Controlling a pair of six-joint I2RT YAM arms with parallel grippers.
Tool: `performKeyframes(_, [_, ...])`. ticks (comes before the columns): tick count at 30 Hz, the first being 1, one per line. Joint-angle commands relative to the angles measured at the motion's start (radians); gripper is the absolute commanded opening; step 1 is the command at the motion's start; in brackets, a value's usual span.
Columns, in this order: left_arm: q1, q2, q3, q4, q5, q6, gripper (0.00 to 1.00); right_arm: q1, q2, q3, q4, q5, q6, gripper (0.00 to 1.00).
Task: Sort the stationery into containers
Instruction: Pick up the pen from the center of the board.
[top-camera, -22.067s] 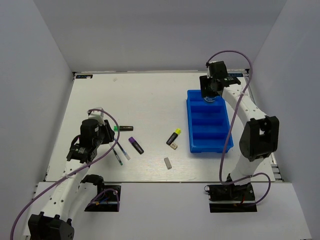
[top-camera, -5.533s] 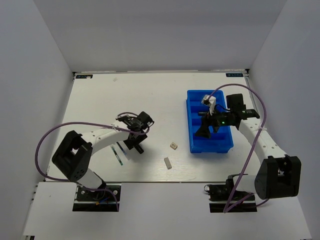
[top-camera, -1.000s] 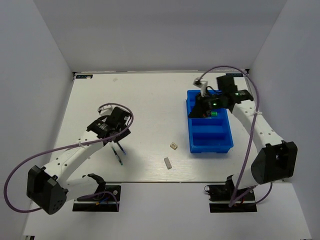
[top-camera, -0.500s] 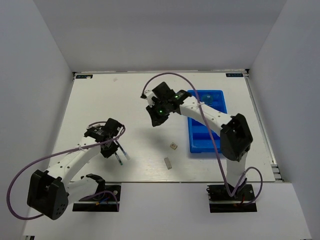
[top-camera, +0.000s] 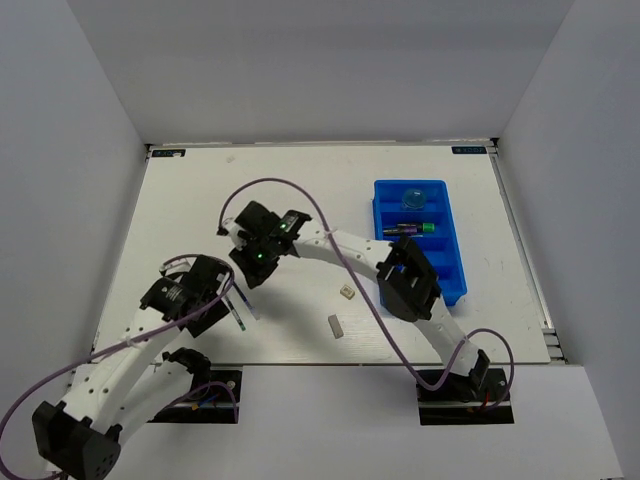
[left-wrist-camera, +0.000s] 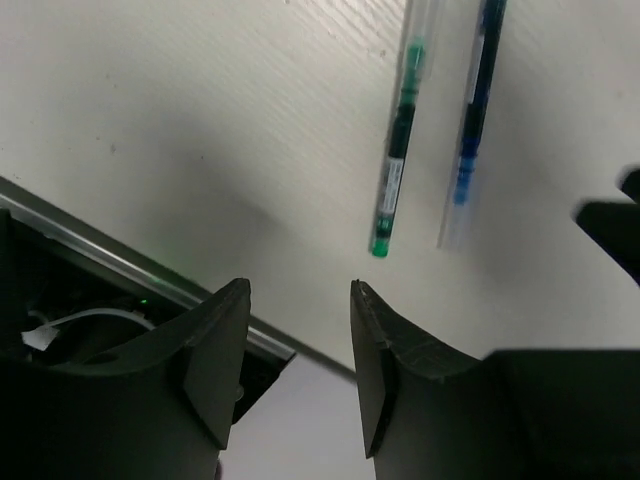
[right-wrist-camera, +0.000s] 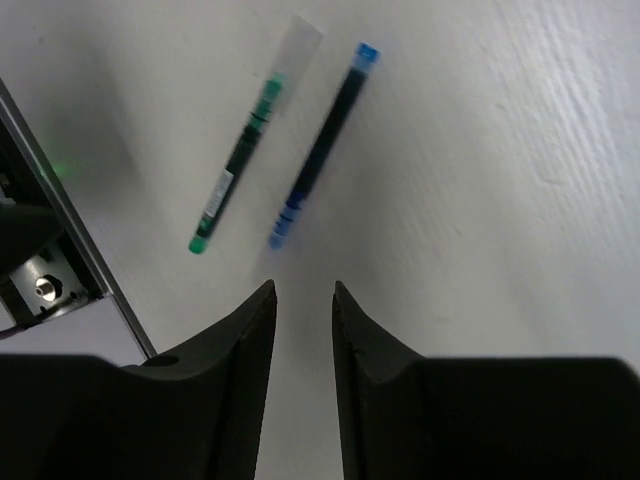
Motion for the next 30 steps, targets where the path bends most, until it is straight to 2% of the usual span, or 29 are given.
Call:
performKeyframes(1, [-0.045, -0.072, 0.030, -0.108, -0.004, 0.056, 0.56, 0.042, 0.044, 0.097, 0.006, 0.058, 0.035, 0.33])
performKeyframes(4, [-0.071, -0.152, 0.067, -0.227, -0.075, 0.050, 0.57, 0.073, 0.089, 0.135, 0.018, 0.096, 0.039, 0.33])
performKeyframes(10, [-0.074, -0.221, 0.098, -0.281, -0.077, 0.060, 0.58, 0.113, 0.159, 0.154, 0.061, 0.187, 0.029, 0.34])
performKeyframes(20, [-0.074, -0.226, 0.099, -0.277, -0.057, 0.068, 0.59, 0.130, 0.228, 0.149, 0.098, 0.255, -0.010, 0.36])
performKeyframes(30, [-0.074, -0.256, 0.075, -0.289, -0.063, 0.057, 0.60, 0.187, 0.294, 0.137, 0.009, 0.475, -0.146, 0.36])
